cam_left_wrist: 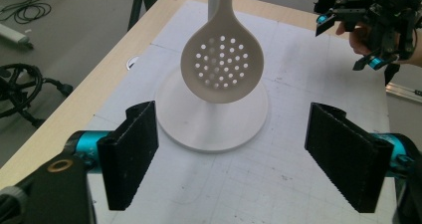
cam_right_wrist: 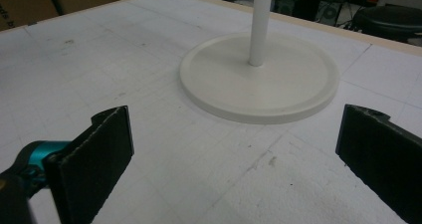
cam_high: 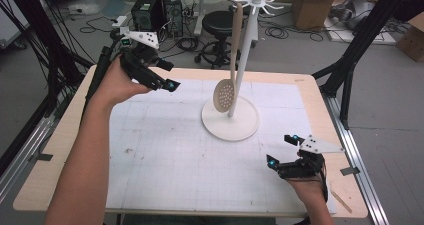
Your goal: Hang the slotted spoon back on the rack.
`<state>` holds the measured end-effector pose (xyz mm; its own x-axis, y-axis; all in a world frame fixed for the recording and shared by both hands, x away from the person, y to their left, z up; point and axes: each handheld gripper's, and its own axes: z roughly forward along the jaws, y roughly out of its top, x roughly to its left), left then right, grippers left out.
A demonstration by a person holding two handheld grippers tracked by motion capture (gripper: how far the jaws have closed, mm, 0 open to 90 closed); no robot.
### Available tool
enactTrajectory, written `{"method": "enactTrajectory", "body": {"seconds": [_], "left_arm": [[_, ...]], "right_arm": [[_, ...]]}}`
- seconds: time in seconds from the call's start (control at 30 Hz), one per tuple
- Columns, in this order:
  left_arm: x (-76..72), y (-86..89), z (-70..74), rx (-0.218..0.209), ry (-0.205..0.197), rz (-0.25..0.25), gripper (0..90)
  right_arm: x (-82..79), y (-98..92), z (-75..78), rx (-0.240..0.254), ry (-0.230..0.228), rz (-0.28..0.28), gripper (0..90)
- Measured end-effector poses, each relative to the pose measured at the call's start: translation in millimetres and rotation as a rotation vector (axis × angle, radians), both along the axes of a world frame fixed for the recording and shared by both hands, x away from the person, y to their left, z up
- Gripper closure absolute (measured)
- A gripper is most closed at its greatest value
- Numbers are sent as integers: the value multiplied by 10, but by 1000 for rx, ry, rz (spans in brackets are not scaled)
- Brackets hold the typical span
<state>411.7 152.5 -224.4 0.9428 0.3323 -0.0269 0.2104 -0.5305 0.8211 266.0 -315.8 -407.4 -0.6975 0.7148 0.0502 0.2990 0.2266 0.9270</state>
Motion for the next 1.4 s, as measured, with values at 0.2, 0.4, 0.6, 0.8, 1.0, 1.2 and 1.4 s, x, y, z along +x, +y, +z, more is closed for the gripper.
{"method": "enactTrajectory", "body": {"seconds": [0.2,0.4,0.6,0.8,1.0,1.2,1.4], "left_arm": [[-153,94,-183,-48,-6,-22,184],[-286,161,-469,-75,-6,-26,142],[-421,251,-679,-80,-8,-16,124],[-625,387,-856,-127,-28,2,103],[-757,538,-1090,-196,-23,18,94],[-821,687,-1237,-236,-21,32,89],[-878,705,-1342,-246,-8,22,65]], "right_arm": [[2,10,2,3,5,-1,3],[8,26,3,-4,2,5,4],[8,24,6,-2,4,5,3],[8,25,5,-1,5,5,3],[18,34,-1,-9,6,5,3],[18,18,4,-4,5,-2,3],[17,35,5,-10,3,5,4]]}}
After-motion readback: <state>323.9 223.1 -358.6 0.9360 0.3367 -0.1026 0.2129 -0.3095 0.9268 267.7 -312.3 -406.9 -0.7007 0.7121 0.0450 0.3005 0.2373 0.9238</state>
